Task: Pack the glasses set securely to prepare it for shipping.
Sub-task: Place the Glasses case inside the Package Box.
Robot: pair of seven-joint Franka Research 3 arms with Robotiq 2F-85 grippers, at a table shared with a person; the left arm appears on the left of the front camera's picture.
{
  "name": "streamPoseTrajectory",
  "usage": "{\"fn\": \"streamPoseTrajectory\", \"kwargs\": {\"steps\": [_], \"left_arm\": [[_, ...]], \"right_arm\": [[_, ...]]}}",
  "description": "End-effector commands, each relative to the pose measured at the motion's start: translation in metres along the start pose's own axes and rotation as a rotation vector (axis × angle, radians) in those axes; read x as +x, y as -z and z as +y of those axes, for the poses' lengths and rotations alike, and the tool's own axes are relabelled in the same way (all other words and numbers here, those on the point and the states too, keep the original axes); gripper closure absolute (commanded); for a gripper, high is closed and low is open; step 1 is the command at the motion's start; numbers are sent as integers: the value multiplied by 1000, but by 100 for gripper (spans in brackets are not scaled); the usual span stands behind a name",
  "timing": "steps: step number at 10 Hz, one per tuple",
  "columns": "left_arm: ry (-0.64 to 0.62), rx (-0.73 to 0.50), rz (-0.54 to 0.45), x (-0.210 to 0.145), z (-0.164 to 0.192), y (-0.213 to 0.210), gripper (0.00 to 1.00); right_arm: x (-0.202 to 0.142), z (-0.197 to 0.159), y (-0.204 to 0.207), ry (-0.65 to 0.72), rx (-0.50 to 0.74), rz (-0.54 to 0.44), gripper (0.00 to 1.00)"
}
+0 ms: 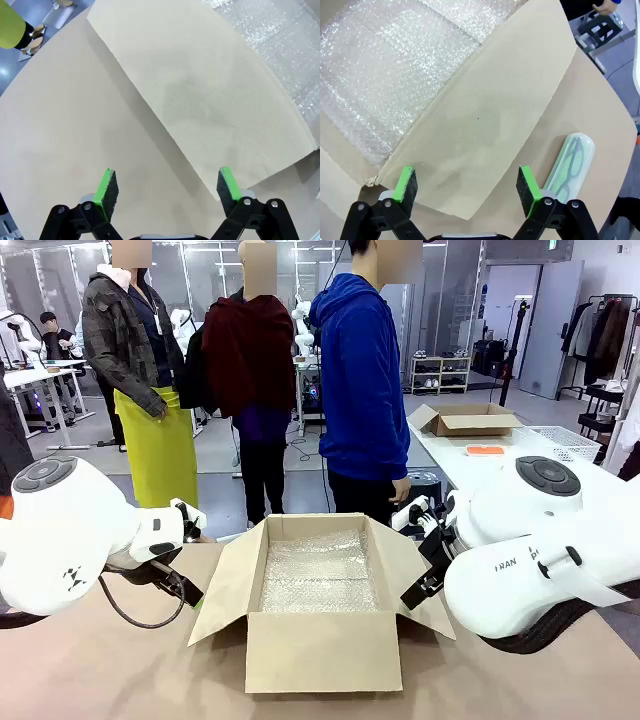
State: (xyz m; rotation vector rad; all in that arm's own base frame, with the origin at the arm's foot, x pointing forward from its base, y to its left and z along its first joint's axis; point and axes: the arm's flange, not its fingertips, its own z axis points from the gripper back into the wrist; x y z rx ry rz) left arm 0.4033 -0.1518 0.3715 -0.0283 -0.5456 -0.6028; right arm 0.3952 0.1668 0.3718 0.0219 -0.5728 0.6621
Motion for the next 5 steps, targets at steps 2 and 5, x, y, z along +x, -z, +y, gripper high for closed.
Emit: {"fn": "streamPoseTrajectory", "kwargs": {"steps": [2, 5], "left_arm": [[0, 0, 0, 0, 0, 0, 0], [0, 0, 0, 0, 0, 0, 0]], "right_arm": [[0, 0, 0, 0, 0, 0, 0], [0, 0, 0, 0, 0, 0, 0]]}}
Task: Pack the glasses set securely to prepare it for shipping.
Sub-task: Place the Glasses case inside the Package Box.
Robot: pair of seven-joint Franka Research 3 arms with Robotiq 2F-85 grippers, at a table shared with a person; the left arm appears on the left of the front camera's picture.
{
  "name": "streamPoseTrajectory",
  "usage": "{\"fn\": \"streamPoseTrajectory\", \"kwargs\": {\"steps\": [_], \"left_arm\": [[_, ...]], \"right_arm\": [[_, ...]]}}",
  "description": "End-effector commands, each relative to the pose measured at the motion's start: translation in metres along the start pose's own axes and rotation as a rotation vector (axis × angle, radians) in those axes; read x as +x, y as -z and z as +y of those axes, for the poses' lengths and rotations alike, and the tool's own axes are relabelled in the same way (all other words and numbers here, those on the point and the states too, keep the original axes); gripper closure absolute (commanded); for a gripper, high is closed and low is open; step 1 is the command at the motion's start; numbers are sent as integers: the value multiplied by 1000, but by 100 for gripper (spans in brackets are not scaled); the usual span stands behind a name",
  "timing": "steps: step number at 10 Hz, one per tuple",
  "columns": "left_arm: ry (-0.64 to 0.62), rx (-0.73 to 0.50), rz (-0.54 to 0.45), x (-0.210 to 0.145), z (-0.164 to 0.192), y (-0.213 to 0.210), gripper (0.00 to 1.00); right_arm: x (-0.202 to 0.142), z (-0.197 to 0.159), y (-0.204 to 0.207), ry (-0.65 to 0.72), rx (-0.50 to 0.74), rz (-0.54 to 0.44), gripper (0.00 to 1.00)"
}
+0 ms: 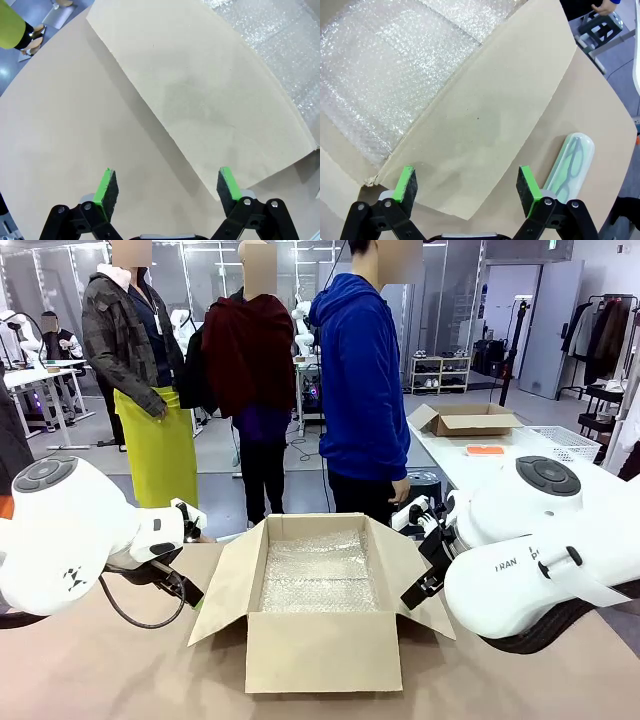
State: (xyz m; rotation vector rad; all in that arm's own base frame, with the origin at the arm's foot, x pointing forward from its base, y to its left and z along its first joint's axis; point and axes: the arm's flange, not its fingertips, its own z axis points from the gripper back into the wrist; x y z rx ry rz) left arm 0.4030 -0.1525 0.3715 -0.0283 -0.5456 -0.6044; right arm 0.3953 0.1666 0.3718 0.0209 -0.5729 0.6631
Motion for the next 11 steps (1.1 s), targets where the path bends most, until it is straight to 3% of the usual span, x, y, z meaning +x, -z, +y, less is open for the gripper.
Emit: {"fn": "streamPoseTrajectory", "kwargs": {"steps": [1, 4, 6, 8, 11], "left_arm": [[-2, 0, 0, 0, 1, 0, 0], [0, 0, 0, 0, 0, 0, 0], [31, -40, 5, 14, 21, -55, 0], [50, -155, 97, 12, 41, -108, 0], [80, -253, 37, 2, 61, -166, 0]], "right_arm": [[0, 0, 0, 1, 1, 0, 0], [0, 0, 0, 0, 0, 0, 0], [12, -26, -37, 91, -70, 4, 0], [11, -58, -52, 220, -40, 37, 0], [1, -104, -55, 418, 16, 133, 0]]}}
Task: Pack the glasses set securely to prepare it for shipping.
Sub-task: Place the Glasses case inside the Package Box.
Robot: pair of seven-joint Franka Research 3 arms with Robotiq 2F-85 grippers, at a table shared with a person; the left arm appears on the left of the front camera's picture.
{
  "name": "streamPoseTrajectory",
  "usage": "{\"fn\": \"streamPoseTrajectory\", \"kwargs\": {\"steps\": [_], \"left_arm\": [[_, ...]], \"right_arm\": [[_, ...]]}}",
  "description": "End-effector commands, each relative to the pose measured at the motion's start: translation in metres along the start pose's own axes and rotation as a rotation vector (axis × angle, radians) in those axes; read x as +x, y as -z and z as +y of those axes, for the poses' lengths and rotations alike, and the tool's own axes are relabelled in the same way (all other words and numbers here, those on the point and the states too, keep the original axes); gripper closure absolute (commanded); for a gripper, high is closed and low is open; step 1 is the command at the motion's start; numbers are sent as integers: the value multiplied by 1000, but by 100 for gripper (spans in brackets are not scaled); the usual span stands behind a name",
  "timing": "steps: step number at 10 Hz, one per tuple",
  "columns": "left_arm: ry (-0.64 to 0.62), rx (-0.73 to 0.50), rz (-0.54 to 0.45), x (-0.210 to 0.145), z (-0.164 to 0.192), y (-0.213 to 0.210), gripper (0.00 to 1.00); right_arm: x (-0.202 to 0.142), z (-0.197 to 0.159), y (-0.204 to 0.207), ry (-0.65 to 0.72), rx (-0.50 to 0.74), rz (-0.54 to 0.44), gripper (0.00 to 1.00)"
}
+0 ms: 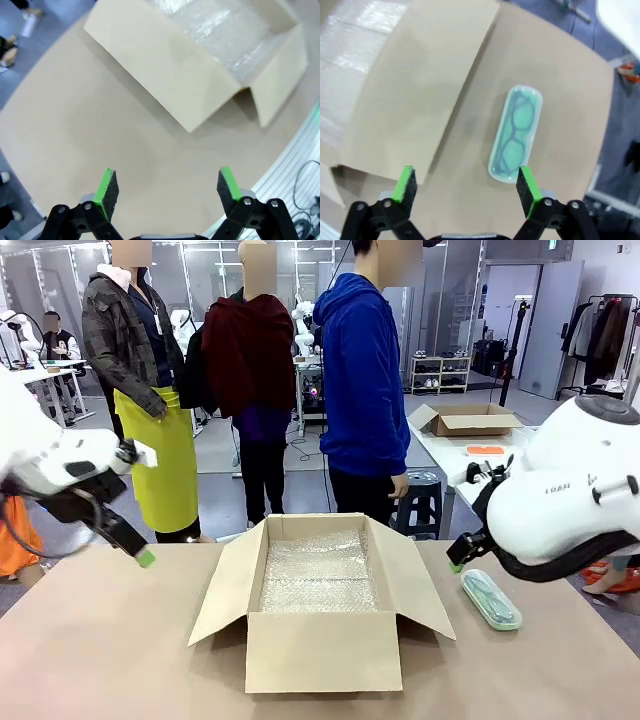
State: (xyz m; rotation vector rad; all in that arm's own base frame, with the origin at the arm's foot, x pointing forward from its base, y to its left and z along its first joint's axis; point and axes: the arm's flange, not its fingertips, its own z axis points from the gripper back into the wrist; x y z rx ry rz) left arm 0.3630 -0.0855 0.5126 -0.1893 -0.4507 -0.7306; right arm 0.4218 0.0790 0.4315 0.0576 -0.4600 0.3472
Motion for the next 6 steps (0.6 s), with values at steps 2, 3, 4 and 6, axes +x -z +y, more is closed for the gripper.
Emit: {"fn": "streamPoseTrajectory", "kwargs": {"steps": [2, 3, 4, 6], "left_arm": [[4, -78, -53, -21, 6, -37, 0], [-23, -94, -88, -22, 10, -36, 0], [-5, -38, -36, -11, 4, -35, 0], [-5, -38, -36, -11, 4, -35, 0]], "right_arm": [[16, -26, 18, 150, 5, 108, 0], [22, -19, 19, 138, -6, 117, 0], [2, -27, 8, 98, 7, 77, 0], [2, -27, 8, 98, 7, 77, 0]]}}
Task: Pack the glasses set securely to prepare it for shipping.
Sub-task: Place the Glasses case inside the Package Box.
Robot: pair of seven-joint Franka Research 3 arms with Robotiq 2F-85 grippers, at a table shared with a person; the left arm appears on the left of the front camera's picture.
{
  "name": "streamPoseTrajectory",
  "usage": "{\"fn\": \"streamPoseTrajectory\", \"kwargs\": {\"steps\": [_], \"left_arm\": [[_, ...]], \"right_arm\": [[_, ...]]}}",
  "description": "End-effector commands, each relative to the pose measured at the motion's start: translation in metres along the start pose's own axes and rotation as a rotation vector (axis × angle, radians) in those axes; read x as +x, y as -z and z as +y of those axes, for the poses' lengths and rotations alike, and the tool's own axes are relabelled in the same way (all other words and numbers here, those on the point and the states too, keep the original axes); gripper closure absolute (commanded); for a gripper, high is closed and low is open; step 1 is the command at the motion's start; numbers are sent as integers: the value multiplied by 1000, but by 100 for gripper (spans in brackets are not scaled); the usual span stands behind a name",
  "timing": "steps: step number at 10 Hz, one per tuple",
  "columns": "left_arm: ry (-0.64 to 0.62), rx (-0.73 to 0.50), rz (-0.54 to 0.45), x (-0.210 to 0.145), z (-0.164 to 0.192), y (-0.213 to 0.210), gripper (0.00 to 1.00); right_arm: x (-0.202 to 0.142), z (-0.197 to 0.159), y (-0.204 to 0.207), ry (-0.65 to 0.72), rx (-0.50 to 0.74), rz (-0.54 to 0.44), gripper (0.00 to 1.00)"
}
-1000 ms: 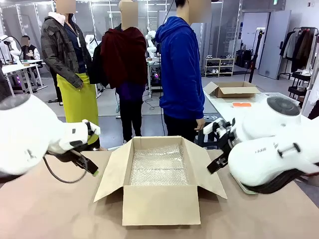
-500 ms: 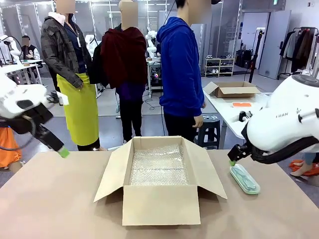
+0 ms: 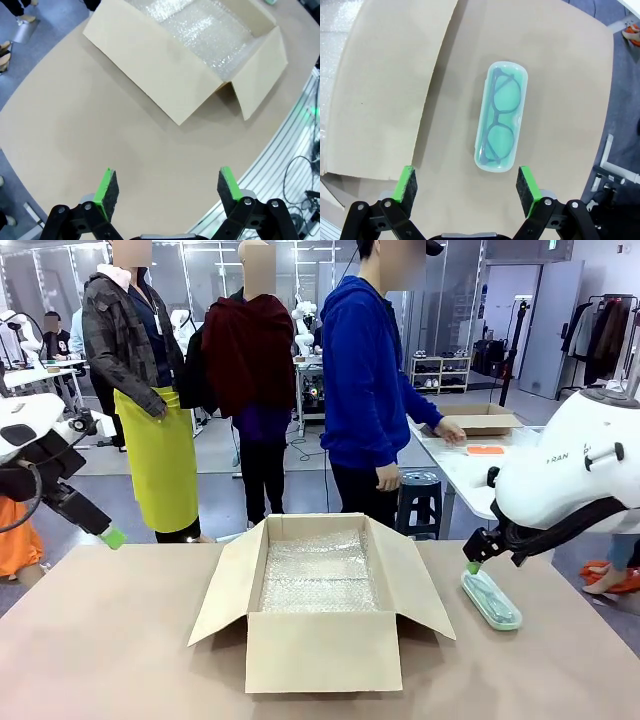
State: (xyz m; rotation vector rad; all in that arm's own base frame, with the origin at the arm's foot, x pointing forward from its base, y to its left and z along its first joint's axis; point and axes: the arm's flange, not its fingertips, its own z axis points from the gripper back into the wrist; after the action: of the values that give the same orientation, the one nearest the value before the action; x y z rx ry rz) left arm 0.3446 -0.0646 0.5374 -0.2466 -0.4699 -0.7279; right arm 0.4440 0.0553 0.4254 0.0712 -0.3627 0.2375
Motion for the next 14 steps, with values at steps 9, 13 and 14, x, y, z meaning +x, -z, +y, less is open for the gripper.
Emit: {"fn": "streamPoseTrajectory", "kwargs": {"steps": [9, 13, 14], "left_arm": [[5, 6, 2, 2, 1, 0, 0], [5, 6, 2, 2, 1, 0, 0], [5, 6, 2, 2, 1, 0, 0]], "right_arm": [[61, -64, 116, 201, 69, 193, 0], [60, -63, 136, 221, 35, 285, 0], [60, -61, 140, 220, 49, 300, 0]]}}
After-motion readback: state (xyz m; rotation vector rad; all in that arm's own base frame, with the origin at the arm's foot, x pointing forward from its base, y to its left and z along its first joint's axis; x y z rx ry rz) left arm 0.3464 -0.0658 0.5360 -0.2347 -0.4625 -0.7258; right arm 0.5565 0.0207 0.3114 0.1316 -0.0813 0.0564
